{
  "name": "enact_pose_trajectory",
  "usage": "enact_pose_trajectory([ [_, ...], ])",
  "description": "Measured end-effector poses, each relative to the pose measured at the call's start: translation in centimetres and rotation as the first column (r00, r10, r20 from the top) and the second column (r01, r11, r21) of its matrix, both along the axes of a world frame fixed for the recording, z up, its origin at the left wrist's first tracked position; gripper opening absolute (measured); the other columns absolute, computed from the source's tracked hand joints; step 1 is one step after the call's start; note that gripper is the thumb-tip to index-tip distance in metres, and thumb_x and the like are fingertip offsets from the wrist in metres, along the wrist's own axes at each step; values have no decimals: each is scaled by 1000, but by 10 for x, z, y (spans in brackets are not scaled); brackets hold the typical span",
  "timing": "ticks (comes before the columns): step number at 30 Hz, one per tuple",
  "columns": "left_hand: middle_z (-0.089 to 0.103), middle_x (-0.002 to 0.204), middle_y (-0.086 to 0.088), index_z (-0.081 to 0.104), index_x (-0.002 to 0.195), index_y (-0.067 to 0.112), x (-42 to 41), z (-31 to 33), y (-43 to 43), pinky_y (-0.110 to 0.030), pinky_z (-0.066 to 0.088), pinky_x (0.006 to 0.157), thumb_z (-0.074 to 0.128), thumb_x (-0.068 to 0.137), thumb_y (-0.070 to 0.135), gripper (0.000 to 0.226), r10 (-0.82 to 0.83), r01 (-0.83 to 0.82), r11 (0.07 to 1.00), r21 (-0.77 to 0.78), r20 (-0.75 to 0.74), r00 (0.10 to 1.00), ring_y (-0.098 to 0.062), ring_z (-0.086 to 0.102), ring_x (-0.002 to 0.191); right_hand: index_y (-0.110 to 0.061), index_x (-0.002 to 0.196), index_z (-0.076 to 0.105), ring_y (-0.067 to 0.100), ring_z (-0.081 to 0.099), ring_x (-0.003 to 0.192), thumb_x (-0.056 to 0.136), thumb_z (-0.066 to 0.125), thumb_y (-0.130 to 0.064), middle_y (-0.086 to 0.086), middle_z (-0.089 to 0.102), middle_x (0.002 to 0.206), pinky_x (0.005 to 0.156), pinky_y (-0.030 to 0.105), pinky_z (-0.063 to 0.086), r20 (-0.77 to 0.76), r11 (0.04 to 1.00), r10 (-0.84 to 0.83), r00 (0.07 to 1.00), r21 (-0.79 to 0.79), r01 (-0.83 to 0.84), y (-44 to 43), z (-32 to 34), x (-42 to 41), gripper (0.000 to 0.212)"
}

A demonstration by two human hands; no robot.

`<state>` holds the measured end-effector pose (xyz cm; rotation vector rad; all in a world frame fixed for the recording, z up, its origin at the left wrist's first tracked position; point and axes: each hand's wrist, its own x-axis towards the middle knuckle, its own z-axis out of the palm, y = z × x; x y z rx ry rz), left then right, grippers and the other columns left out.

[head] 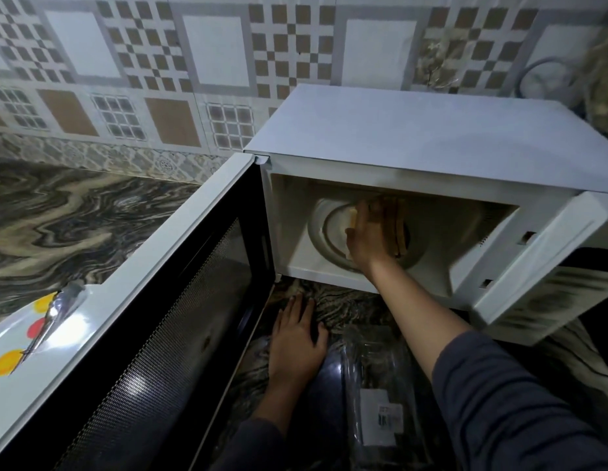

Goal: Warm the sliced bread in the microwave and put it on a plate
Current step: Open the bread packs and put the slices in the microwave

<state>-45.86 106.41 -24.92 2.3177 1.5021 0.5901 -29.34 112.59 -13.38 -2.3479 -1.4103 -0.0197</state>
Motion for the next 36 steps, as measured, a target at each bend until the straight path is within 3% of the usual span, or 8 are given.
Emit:
enact_pose_trajectory([
  [8, 59, 129, -8, 61, 121, 17, 1, -3, 3, -42, 38, 103, 41, 77, 41, 54, 39, -36, 999, 39, -65, 997, -22, 56, 120, -8, 133, 36, 39, 31, 129, 88, 55, -24, 23, 37, 137, 112, 47, 22, 103, 998, -51, 993, 26, 49, 20, 1, 15, 51],
  [14, 44, 144, -7, 50, 132, 18, 1, -4, 2, -35, 17, 113, 32, 79, 45, 63, 13, -14, 1000, 15, 9, 1000, -21, 39, 135, -13, 140, 29, 36, 27, 134, 90, 47, -42, 16, 32, 144, 110, 49, 27, -157, 986, -139, 978, 68, 151, 23, -4, 14, 60],
  [19, 36, 149, -5, 43, 137, 20, 0, -2, 1, -30, 12, 115, 23, 77, 49, 70, 9, -8, 1000, -23, 17, 1000, -20, 30, 139, -1, 137, 36, 39, 26, 136, 90, 50, -19, 24, 29, 146, 113, 47, 23, -93, 990, -1, 996, 138, 14, -7, 4, 10, 53],
  [23, 36, 149, -4, 43, 138, 19, -1, 2, 2, -31, 14, 116, 20, 75, 51, 74, -5, 8, 997, -78, 35, 999, -21, 29, 139, -7, 122, 48, 34, 42, 120, 85, 58, -18, 17, 43, 131, 93, 36, 40, -213, 961, 11, 977, 272, 49, -67, 7, -3, 40],
  [25, 43, 144, -7, 49, 133, 13, -4, 5, 2, -31, 18, 115, 37, 85, 40, 56, -26, 40, 993, -116, 117, 993, -22, 35, 136, -10, 117, 50, 26, 48, 113, 85, 61, -17, 12, 48, 124, 84, 27, 39, -304, 952, 1, 953, 291, 92, -104, 4, -14, 34],
  [28, 57, 130, -15, 58, 122, 4, -12, 11, -8, -28, 31, 107, 55, 89, 14, 35, 4, 65, 979, -194, 337, 941, -27, 50, 124, -9, 116, 53, 22, 51, 110, 86, 62, -17, 9, 52, 120, 83, 22, 36, -403, 944, 6, 915, 304, 128, -163, -3, -40, 32],
  [32, 65, 116, -17, 64, 111, -1, -20, 22, -49, -16, 37, 88, 51, 92, 10, 25, 55, 101, 953, -287, 489, 871, -23, 58, 110, -4, 119, 55, 27, 53, 112, 84, 62, -9, 15, 56, 119, 83, 14, 31, -430, 953, -43, 902, 252, 166, -226, -21, -68, 36],
  [36, 66, 99, -1, 67, 103, 2, -31, 35, -101, -9, 36, 69, 48, 95, 19, 27, 60, 176, 915, -363, 555, 830, -12, 58, 93, -10, 130, 49, 28, 49, 120, 86, 60, -13, 13, 55, 129, 97, 29, 36, -446, 978, -111, 888, 112, 179, -257, -46, -89, 46],
])
